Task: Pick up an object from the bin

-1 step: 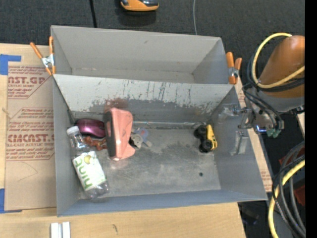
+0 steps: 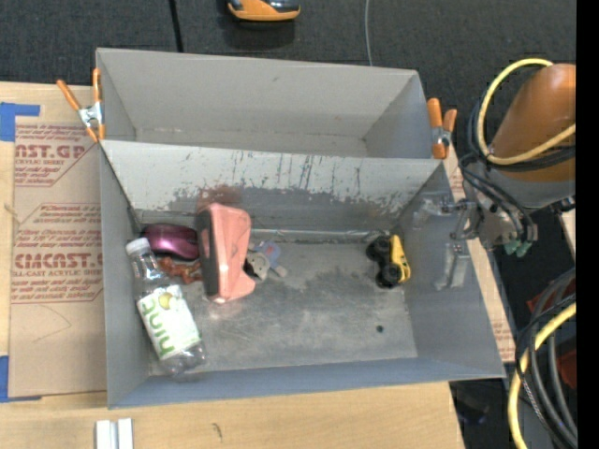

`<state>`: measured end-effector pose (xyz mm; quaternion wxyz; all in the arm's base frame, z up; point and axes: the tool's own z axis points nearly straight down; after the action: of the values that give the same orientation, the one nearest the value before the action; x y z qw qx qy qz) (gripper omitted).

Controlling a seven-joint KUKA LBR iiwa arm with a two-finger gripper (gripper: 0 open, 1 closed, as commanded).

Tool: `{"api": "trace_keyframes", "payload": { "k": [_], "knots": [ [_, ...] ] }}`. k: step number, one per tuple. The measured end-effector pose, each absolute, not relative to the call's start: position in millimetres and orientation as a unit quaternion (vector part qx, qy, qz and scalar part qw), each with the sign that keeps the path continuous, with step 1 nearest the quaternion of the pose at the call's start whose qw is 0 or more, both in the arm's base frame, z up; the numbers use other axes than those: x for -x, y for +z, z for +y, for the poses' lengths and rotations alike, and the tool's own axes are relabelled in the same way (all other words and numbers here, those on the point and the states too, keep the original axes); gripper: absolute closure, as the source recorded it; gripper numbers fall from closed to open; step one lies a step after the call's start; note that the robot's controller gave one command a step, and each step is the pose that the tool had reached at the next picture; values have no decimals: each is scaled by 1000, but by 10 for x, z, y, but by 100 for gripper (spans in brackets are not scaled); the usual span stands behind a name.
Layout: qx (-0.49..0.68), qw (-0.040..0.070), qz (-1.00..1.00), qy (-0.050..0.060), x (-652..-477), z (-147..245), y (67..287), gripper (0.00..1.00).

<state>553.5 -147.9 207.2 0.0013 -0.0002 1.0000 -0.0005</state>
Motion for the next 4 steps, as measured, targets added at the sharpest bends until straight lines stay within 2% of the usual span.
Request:
{"api": "trace_keyframes", "payload": {
  "k": [1,2,3,4],
  "knots": [
    [24,2,1000,-1,-5530,-1444,1669,0],
    [-13,1,1000,0,-5632,-1385,1469,0],
    [48,3,999,-1,-5911,-1321,1114,0],
    [39,3,999,0,-5933,-1375,991,0]
  ]
}}
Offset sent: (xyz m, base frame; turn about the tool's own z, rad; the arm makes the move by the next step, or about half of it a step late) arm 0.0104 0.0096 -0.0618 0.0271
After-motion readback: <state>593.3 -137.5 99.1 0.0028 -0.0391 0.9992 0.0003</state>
